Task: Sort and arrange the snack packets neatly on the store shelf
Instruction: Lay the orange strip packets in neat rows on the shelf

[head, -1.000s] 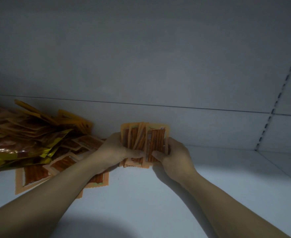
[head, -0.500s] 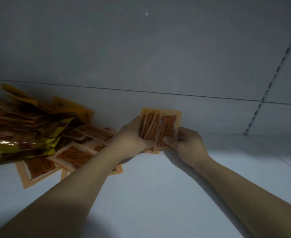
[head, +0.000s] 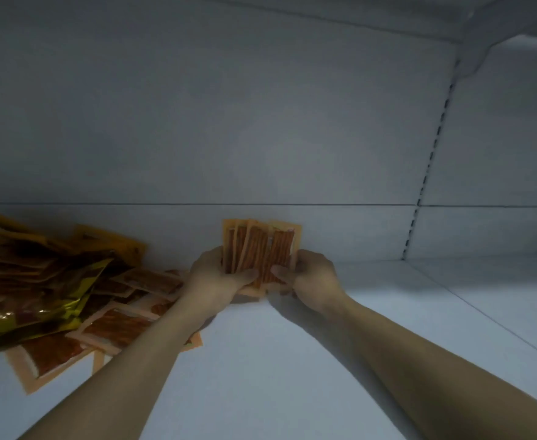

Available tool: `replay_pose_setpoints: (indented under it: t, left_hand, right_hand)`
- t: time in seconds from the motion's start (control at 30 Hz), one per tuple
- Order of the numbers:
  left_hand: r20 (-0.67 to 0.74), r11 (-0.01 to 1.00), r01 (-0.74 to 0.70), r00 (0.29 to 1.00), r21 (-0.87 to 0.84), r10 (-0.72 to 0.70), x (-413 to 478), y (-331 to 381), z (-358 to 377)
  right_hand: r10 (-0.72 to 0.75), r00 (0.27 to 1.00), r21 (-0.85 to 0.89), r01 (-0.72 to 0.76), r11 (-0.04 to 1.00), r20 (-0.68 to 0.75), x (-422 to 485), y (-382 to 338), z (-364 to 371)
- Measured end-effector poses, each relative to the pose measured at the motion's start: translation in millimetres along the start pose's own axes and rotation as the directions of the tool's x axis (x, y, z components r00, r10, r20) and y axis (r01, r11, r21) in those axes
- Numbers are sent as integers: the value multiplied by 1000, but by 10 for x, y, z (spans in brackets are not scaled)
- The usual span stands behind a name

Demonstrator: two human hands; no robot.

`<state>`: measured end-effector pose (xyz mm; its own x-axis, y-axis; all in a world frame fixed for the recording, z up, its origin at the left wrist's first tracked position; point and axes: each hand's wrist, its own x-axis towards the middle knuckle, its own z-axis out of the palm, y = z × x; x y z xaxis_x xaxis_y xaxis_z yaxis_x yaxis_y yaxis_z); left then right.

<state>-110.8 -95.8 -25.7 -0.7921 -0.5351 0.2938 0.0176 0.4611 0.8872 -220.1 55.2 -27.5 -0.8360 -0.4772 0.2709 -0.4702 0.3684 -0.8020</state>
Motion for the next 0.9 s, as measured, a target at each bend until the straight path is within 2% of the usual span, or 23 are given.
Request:
replay_pose_setpoints:
  t: [0.1, 0.17, 0.27, 0.33, 0.47, 0.67, 0.9]
  left_hand:
    - [3, 999, -12, 1000, -48, 12, -31, 106, 67]
    - [15, 997, -54, 998, 50, 53, -40, 228, 130]
    - [67, 973, -124, 991, 193, 113, -31, 501, 302]
    - [85, 967, -157, 986, 202, 142, -41, 721, 506]
    - [89, 976, -197, 978, 90, 189, -120, 1166, 1010]
    - [153, 957, -274, 946, -95, 286, -349, 1856, 1926]
    - [364, 910, -177, 875, -374, 320, -842, 2533, 3194]
  right_hand:
    - [8, 998, 20, -9, 1000, 60, -25, -118, -221]
    - [-35, 994, -59, 42, 997, 105, -32, -164, -469]
    - [-93, 994, -170, 102, 980, 63, -71, -175, -951]
    - [-105, 994, -167, 105, 980, 12, -133, -137, -1269]
    - [-103, 989, -104, 92, 990, -106, -318, 24, -1858]
    - [-22, 967, 63, 39, 997, -253, -703, 434, -2867]
    - [102, 938, 317, 9, 948, -332, -1261, 1038, -3922]
